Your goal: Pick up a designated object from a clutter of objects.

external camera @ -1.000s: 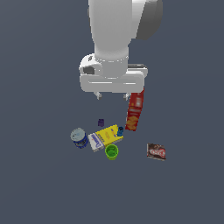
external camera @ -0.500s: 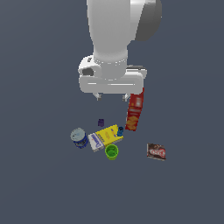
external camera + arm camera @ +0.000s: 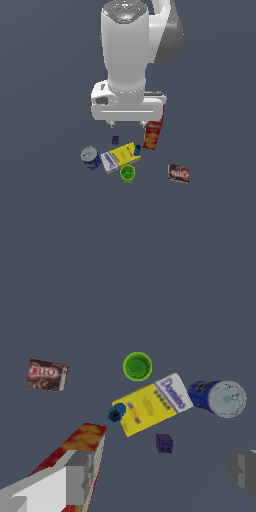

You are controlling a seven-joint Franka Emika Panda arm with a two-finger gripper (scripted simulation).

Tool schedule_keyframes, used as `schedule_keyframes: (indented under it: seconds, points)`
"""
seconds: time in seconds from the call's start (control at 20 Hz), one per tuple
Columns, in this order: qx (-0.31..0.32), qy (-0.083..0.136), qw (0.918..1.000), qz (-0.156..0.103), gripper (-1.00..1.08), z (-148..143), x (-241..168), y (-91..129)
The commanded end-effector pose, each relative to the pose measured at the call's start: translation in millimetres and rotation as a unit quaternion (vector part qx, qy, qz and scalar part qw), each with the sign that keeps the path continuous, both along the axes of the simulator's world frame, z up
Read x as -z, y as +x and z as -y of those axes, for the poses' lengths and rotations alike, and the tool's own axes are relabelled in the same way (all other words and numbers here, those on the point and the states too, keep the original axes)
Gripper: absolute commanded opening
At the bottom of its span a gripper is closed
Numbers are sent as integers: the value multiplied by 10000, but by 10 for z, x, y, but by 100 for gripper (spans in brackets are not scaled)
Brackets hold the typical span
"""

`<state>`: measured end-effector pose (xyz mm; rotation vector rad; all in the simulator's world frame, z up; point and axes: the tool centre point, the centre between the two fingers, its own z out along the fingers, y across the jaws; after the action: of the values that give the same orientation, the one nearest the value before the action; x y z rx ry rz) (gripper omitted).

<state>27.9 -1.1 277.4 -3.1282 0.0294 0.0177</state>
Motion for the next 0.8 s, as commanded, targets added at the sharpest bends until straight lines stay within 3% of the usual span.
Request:
schedule_keyframes:
  seconds: [0.0,0.75]
  points:
    - [-99,-15,9999,3,100,2,145,100]
    - [-872,-65,9962,48,100,4,1395,704]
